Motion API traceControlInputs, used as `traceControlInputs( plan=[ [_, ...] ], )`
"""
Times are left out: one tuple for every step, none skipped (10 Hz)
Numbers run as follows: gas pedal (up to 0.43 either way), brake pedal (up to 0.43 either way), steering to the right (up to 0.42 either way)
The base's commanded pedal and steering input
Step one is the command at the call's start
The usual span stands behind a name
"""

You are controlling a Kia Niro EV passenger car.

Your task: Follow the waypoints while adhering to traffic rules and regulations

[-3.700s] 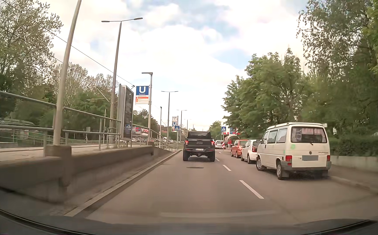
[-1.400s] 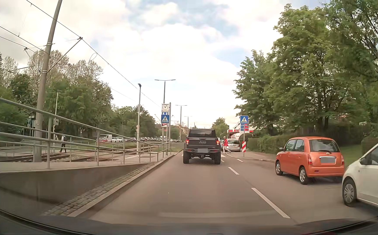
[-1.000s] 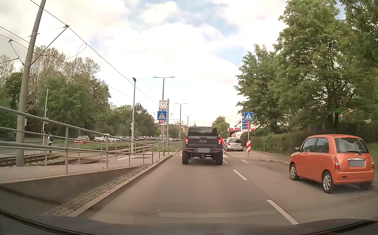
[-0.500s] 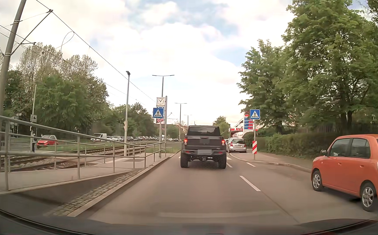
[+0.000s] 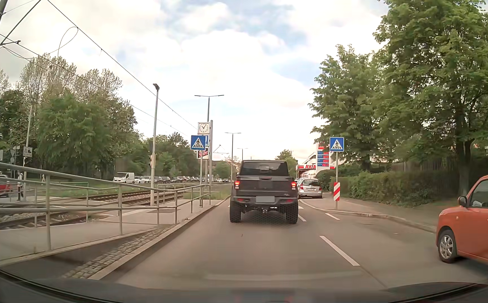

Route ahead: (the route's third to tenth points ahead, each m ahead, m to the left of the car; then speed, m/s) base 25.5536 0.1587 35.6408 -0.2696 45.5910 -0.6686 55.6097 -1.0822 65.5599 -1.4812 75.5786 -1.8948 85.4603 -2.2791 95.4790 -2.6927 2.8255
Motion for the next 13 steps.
traceControlInputs(
  plan=[
    [0.0, 0.11, 0.001],
    [0.0, 0.11, 0.001],
    [0.0, 0.11, 0.002],
    [0.0, 0.085, 0.002],
    [0.0, 0.043, 0.003],
    [0.0, 0.024, 0.004],
    [0.0, 0.018, 0.004],
    [0.0, 0.018, 0.004],
    [0.0, 0.018, 0.004],
    [0.0, 0.018, 0.005],
    [0.0, 0.018, 0.005],
    [0.0, 0.018, 0.005],
    [0.0, 0.0, 0.005]
  ],
)
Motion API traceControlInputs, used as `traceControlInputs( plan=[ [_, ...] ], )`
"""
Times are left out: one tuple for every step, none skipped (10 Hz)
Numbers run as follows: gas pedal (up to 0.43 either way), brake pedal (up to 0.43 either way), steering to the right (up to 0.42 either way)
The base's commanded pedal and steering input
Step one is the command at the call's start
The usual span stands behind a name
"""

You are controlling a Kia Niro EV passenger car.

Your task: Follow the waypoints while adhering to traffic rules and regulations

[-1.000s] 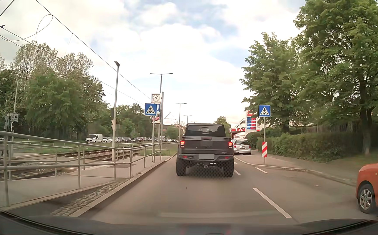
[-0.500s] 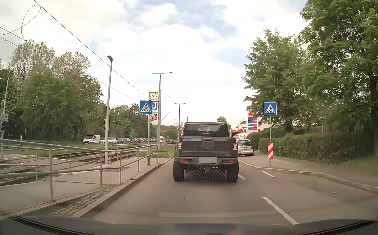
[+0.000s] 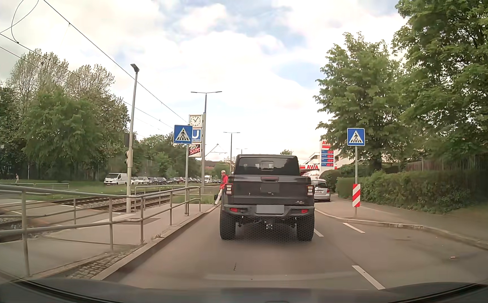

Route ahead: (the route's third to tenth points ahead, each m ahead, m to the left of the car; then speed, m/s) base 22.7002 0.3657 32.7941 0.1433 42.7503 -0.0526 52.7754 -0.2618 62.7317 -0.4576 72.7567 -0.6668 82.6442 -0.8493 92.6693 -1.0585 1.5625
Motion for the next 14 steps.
traceControlInputs(
  plan=[
    [0.0, 0.0, 0.005],
    [0.0, 0.0, 0.005],
    [0.0, 0.0, 0.005],
    [0.0, 0.0, 0.005],
    [0.0, 0.0, 0.005],
    [0.0, 0.0, 0.005],
    [0.0, 0.0, 0.005],
    [0.0, 0.0, 0.005],
    [0.039, 0.0, 0.005],
    [0.067, 0.0, 0.006],
    [0.079, 0.0, 0.007],
    [0.098, 0.0, 0.008],
    [0.118, 0.0, 0.011],
    [0.138, 0.0, 0.011]
  ],
)
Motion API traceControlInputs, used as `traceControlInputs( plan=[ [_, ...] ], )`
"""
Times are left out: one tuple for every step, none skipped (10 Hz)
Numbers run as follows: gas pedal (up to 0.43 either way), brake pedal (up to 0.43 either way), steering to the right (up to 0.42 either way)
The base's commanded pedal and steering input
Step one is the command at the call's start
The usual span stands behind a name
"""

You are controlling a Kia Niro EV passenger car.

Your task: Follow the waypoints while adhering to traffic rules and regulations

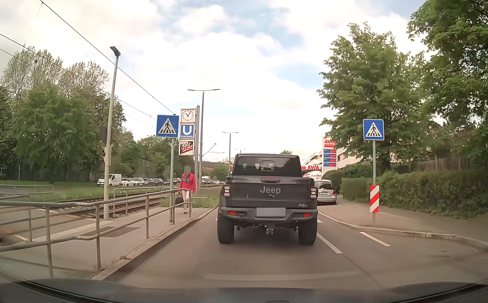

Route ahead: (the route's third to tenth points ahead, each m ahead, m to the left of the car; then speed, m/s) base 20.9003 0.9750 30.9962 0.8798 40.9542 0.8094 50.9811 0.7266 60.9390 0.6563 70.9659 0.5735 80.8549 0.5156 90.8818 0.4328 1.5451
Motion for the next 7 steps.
traceControlInputs(
  plan=[
    [0.15, 0.0, 0.011],
    [0.169, 0.0, 0.012],
    [0.177, 0.0, 0.013],
    [0.197, 0.0, 0.013],
    [0.197, 0.0, 0.012],
    [0.197, 0.0, 0.012],
    [0.22, 0.0, 0.01]
  ],
)
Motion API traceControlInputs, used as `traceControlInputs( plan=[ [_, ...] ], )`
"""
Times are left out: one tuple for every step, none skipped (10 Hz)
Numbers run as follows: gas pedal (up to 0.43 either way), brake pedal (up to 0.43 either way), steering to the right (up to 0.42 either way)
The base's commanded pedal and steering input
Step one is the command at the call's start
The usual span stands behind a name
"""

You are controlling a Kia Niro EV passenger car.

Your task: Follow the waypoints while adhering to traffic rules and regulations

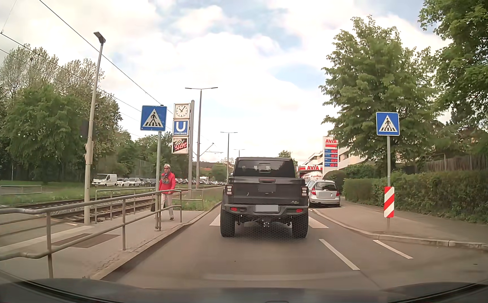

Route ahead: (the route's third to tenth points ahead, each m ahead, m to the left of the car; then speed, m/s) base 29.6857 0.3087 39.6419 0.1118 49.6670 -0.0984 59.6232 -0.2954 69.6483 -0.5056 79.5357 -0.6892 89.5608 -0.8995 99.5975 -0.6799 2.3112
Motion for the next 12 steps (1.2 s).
traceControlInputs(
  plan=[
    [0.22, 0.0, 0.009],
    [0.22, 0.0, 0.008],
    [0.22, 0.0, 0.005],
    [0.22, 0.0, 0.004],
    [0.22, 0.0, 0.004],
    [0.228, 0.0, 0.004],
    [0.24, 0.0, 0.004],
    [0.248, 0.0, 0.004],
    [0.248, 0.0, 0.004],
    [0.26, 0.0, 0.004],
    [0.26, 0.0, 0.002],
    [0.26, 0.0, -0.001]
  ],
)
